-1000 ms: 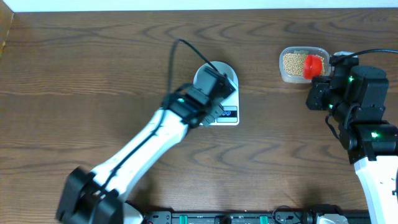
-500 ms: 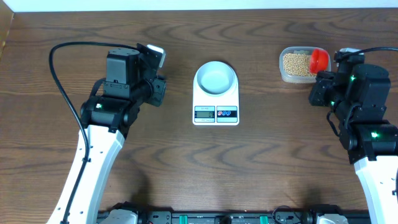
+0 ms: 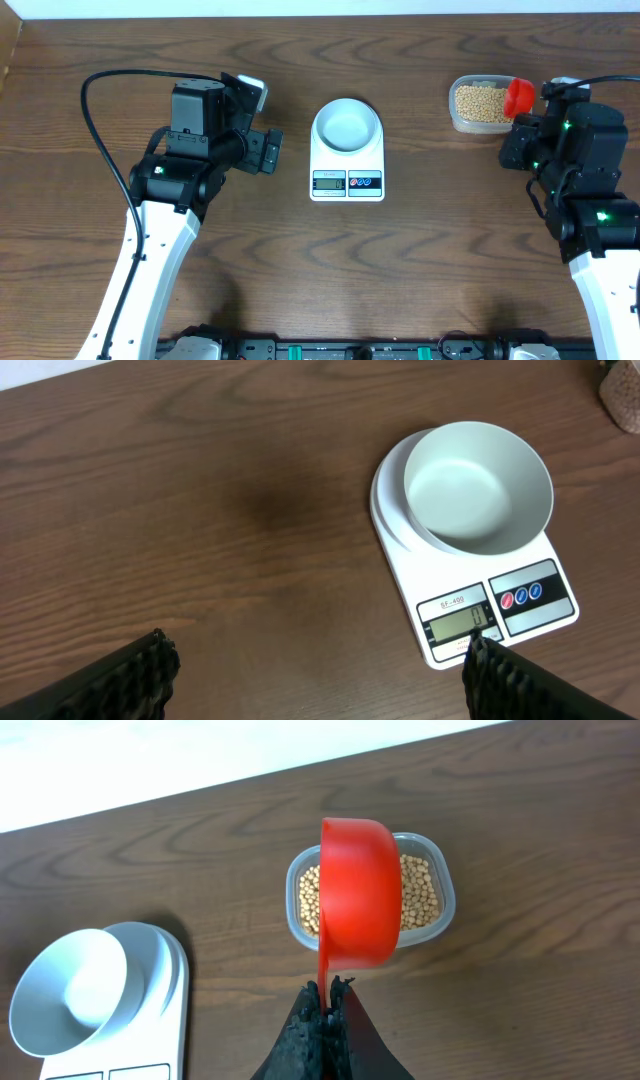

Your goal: Scoop item into bowl and weigh 50g on scale

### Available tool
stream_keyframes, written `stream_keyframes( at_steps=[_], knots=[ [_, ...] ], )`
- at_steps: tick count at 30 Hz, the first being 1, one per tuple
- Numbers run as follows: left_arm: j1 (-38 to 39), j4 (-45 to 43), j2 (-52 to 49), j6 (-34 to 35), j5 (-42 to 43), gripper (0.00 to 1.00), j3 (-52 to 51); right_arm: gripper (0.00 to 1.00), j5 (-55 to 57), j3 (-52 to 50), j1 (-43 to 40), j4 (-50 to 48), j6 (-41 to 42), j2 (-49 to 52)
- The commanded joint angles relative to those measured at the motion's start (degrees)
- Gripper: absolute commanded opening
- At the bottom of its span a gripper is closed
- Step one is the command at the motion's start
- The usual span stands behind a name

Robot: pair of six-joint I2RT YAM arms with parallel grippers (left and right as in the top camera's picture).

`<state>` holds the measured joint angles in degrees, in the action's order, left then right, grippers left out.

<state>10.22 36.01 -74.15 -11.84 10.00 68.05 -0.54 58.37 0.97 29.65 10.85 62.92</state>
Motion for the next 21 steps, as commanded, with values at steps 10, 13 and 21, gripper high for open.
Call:
stream_keyframes(
  at_steps=[10, 13, 21],
  knots=[
    [-0.28, 0.26, 0.04, -0.07, -0.15, 0.93, -0.24, 0.01, 0.22, 1.18, -0.57, 6.47, 4.33, 1.25],
    [-0.28, 0.26, 0.04, -0.07, -0.15, 0.93, -0.24, 0.01, 0.20, 1.18, -0.57, 8.46, 4.63, 1.73],
    [-0.28, 0.24, 0.04, -0.07, -0.17, 0.93, -0.24, 0.01, 0.22, 1.18, -0.57, 9.64, 8.48, 1.92]
  ],
)
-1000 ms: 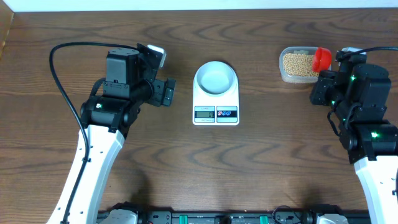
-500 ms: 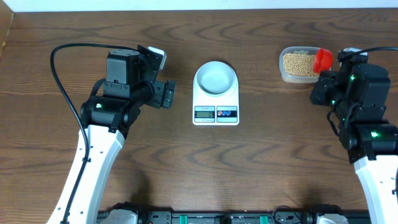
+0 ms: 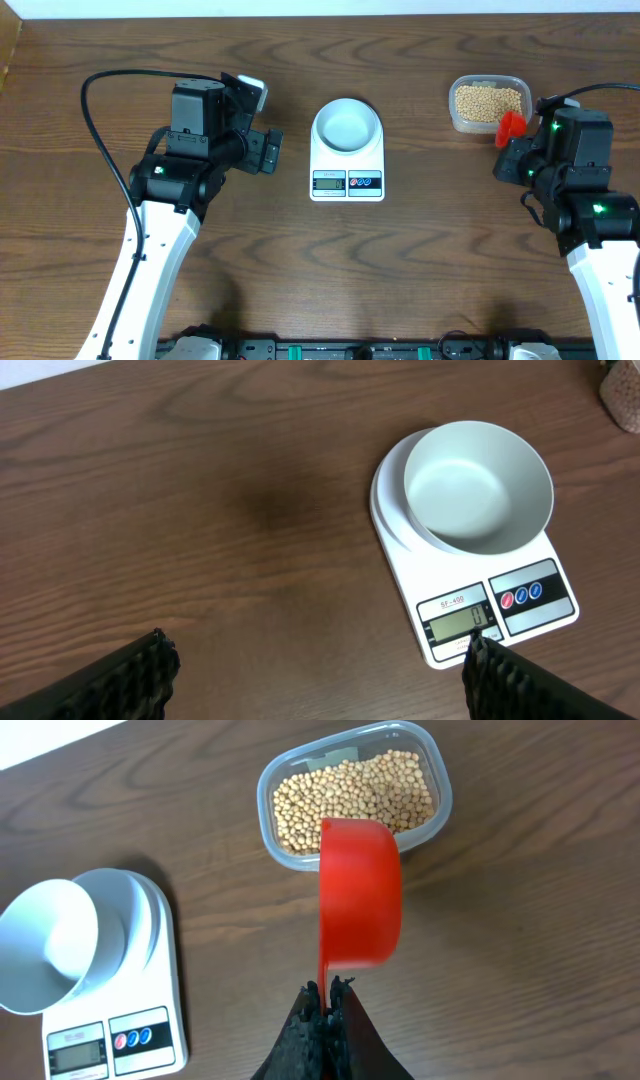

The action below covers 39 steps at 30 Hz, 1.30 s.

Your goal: Scoop item into bowl and weigh 50g on scale

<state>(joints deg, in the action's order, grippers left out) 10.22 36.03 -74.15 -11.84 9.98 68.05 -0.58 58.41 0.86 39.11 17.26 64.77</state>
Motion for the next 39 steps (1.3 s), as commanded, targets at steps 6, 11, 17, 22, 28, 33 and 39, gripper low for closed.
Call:
stream_keyframes(
  at_steps=[6, 11, 17, 22, 28, 33, 39],
  knots=[
    [-0.28, 0.24, 0.04, -0.07, -0.15, 0.93, -0.24, 0.01, 0.26, 1.14, -0.46, 0.55, 2.03, 0.07],
    [-0.28, 0.24, 0.04, -0.07, -0.13, 0.94, -0.24, 0.01, 0.24, 1.14, -0.46, 0.52, 2.03, 0.07],
    [-0.28, 0.24, 0.04, -0.07, -0.13, 0.93, -0.24, 0.01, 0.22, 1.14, -0.46, -0.63, 1.49, 0.07],
    [-0.28, 0.24, 0.04, -0.07, -0.13, 0.93, -0.24, 0.01, 0.24, 1.14, -0.46, -4.39, 0.59, 0.07],
    [-0.28, 0.24, 0.04, -0.07, -0.13, 0.94, -0.24, 0.01, -0.07, 1.14, -0.46, -6.05, -1.36, 0.04],
    [-0.28, -0.15, 0.04, -0.07, -0.11, 0.93, -0.24, 0.01, -1.07, 1.16, -0.46, -6.32, -1.49, -0.15],
    [-0.26, -0.96, 0.04, -0.04, -0.09, 0.93, -0.24, 0.01, -1.09, 1.16, -0.46, -7.56, -1.49, -0.15]
  ],
)
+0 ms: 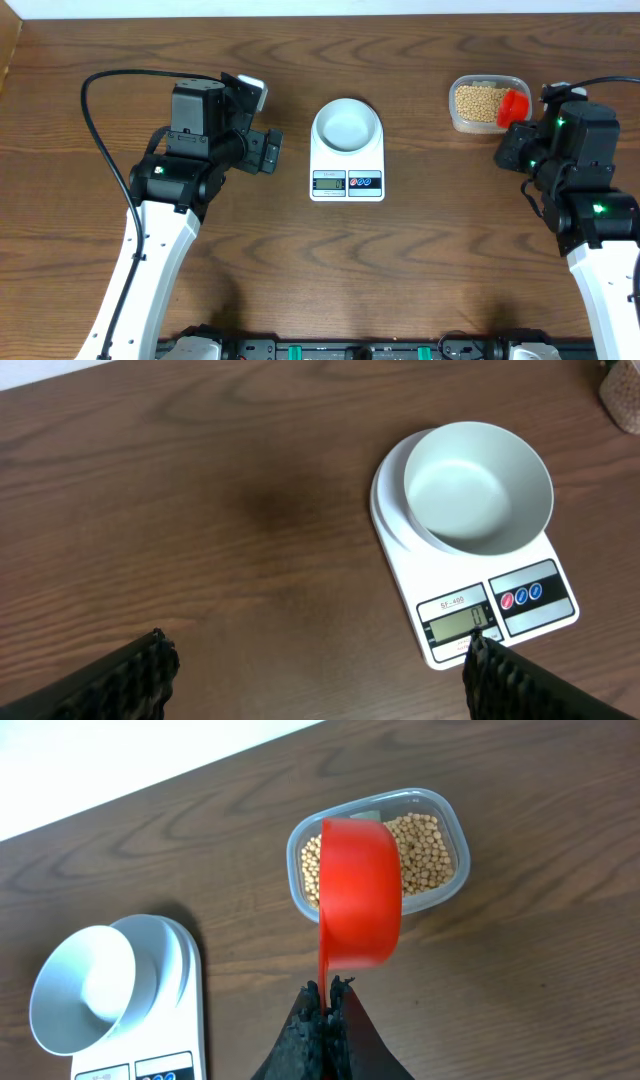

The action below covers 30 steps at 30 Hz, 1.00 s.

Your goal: Scoop item into bowl and weigh 50g on scale

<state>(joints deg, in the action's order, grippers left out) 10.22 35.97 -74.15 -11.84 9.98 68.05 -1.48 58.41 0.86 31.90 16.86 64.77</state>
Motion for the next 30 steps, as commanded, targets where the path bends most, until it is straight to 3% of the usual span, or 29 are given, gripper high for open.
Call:
stream_keyframes(
  at_steps=[1, 7, 12, 20, 30],
  knots=[
    [-0.26, -1.42, 0.04, 0.00, -0.07, 0.93, -0.24, 0.01, -0.20, 1.14, -0.46, -0.35, -1.09, -0.15],
    [-0.24, -5.77, 0.04, 1.42, 13.27, 0.93, -0.24, 0.01, -0.17, 1.14, -0.46, -0.46, -1.11, -0.15],
    [-0.24, -6.14, 0.04, 1.40, 17.29, 0.93, -0.24, 0.01, -0.15, 1.14, -0.46, -0.50, -1.09, -0.15],
    [-0.22, -1.38, -1.66, -8.98, 17.90, 0.93, -0.24, 0.01, -0.15, 1.14, -0.46, -3.48, -1.09, -0.15],
    [-0.22, -1.55, -5.38, -13.14, 17.90, 0.94, -0.24, 0.01, -0.20, 1.14, -0.46, -3.65, -1.09, -0.15]
  ],
)
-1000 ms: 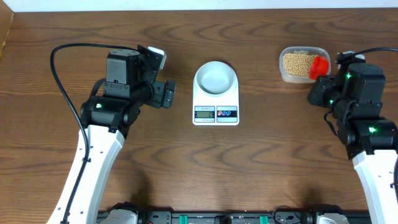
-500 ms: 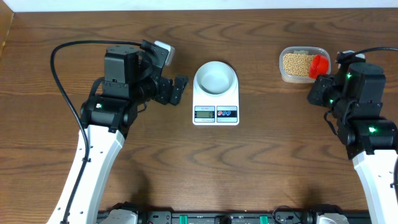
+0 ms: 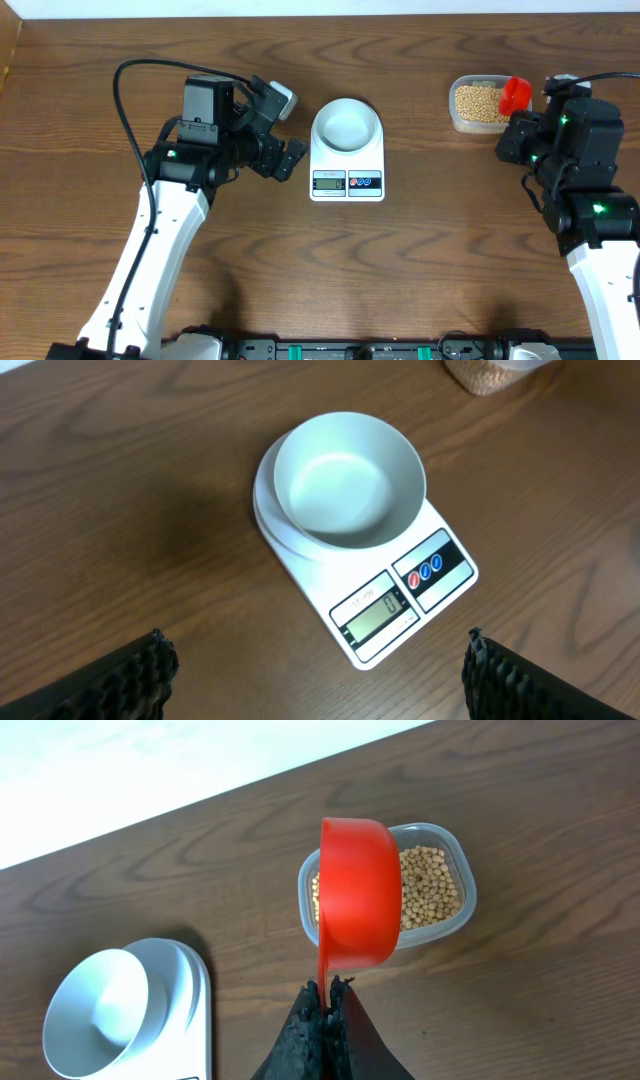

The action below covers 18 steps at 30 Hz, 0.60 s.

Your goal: Scoop item into bowl and weigh 50g on scale

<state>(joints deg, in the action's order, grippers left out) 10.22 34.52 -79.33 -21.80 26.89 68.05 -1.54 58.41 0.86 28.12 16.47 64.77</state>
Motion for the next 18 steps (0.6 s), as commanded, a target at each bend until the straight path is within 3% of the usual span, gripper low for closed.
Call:
stream_keyframes(
  at_steps=[1, 18],
  knots=[
    [-0.22, -0.28, -0.20, -3.52, 0.98, 0.93, -0.24, 0.01, -0.13, 1.14, -0.46, 0.13, -0.70, -0.15],
    [-0.13, -0.92, -0.20, -3.69, 0.96, 0.94, -0.24, 0.01, -0.11, 1.14, -0.46, 1.29, -0.70, -0.15]
  ],
)
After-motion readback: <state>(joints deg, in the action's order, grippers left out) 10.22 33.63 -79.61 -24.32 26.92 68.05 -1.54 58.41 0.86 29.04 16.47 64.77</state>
